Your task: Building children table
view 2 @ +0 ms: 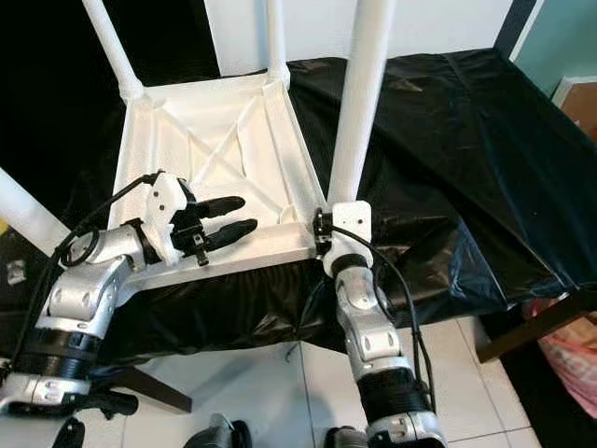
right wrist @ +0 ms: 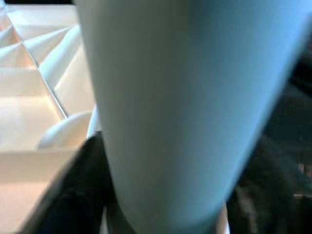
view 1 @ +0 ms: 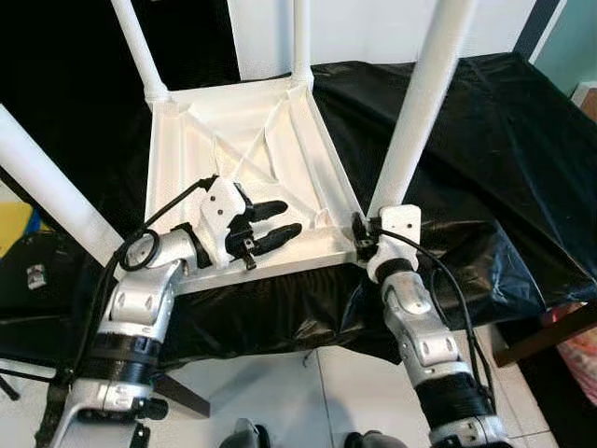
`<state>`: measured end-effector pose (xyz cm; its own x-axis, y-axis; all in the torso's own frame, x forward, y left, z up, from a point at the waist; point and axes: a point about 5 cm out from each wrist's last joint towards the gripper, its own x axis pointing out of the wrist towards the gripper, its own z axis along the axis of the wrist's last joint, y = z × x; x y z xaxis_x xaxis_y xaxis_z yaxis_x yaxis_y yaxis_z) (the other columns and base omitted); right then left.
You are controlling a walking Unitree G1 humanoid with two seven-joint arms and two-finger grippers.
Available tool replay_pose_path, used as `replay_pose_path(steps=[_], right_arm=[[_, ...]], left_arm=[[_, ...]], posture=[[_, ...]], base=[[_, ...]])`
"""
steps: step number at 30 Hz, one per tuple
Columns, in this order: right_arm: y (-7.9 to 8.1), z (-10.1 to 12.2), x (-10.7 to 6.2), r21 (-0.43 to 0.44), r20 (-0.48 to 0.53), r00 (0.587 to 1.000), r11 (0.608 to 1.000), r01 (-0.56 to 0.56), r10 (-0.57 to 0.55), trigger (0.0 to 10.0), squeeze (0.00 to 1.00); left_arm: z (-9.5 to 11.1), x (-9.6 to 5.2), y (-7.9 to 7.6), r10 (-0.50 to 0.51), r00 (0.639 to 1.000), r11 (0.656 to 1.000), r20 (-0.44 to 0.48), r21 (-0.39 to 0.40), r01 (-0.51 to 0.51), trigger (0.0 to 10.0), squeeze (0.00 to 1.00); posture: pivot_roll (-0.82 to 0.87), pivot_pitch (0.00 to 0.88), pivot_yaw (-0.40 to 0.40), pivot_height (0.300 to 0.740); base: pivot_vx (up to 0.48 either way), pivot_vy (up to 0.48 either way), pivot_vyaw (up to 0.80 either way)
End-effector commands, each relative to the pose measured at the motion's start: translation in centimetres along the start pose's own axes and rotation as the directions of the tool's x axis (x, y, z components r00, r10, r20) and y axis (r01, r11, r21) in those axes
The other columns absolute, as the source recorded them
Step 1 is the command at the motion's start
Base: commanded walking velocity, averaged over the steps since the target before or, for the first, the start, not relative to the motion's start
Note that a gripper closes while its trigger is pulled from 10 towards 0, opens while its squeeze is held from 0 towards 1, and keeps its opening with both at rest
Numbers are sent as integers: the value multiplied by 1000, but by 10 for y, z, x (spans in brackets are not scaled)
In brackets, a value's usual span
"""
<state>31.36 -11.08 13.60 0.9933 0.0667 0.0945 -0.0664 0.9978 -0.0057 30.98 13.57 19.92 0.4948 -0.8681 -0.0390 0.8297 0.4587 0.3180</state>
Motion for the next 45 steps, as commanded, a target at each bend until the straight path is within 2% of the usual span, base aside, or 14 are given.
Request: replay_pose_path(steps=[1,7,8,9,20,27,28,30,31,32,33,34,36,45], right_arm=[[-4,-7,-4,9,-35,999,1000,7,-7,10000,1000],[-13,1,-6,9,9,997,997,-73,73,10000,1000],[-15,2,-7,3,15,997,997,-82,82,10000,416],[-19,4,-8,-10,18,995,995,-96,96,10000,59],[-19,20,-3,-104,59,986,983,-151,157,10000,0],[-1,36,4,-96,108,981,984,-152,162,10000,0],[1,37,4,-91,107,982,985,-149,158,4078,0],[2,37,5,-88,106,983,986,-144,153,4078,0],[3,37,5,-86,102,984,987,-138,147,1020,0],[3,37,5,-86,102,984,987,-138,147,1020,0],[4,37,5,-85,98,985,987,-134,142,0,0],[4,37,5,-85,98,985,987,-134,142,0,0],[6,37,5,-86,95,985,987,-134,142,10000,0],[7,53,8,-16,132,985,994,-112,114,10000,0]], left_arm=[[0,-3,12,286,958,958,-5,-9,-286,10000,0],[-2,-9,-7,284,958,958,-23,-30,-285,10000,0],[-3,-9,-12,273,962,961,-29,-27,-274,10000,0],[-6,-9,-18,257,965,966,-46,-29,-258,10000,0],[-7,-4,-44,216,974,972,-71,-75,-221,10000,0],[-1,4,-57,314,946,938,-81,-126,-323,10000,0],[1,4,-62,309,948,938,-78,-138,-317,10000,0],[2,4,-65,306,949,939,-78,-142,-314,10000,0],[3,3,-68,304,950,937,-77,-156,-312,10000,0],[3,3,-68,304,950,937,-77,-156,-312,10000,0],[5,2,-71,304,949,936,-77,-159,-313,10000,0],[5,2,-71,304,949,936,-77,-159,-313,10000,0],[6,0,-75,305,949,934,-83,-166,-315,10000,0],[5,-10,-81,329,934,918,-138,-186,-350,10000,0]], posture=[[36,126,-27,740],[38,138,-38,740],[38,138,-38,740],[39,139,-38,740],[39,140,-27,740],[49,140,-23,740],[51,141,-24,740],[52,142,-25,740],[58,144,-29,740],[58,144,-29,740],[63,145,-32,740],[63,145,-32,740],[70,149,-39,740],[80,153,-45,740]], base=[[0,0,0],[0,0,0],[0,0,0],[0,0,0],[0,0,0],[0,0,0],[0,0,0],[0,0,0],[0,0,0],[0,0,0],[0,0,0],[0,0,0],[0,0,0],[0,0,0]])
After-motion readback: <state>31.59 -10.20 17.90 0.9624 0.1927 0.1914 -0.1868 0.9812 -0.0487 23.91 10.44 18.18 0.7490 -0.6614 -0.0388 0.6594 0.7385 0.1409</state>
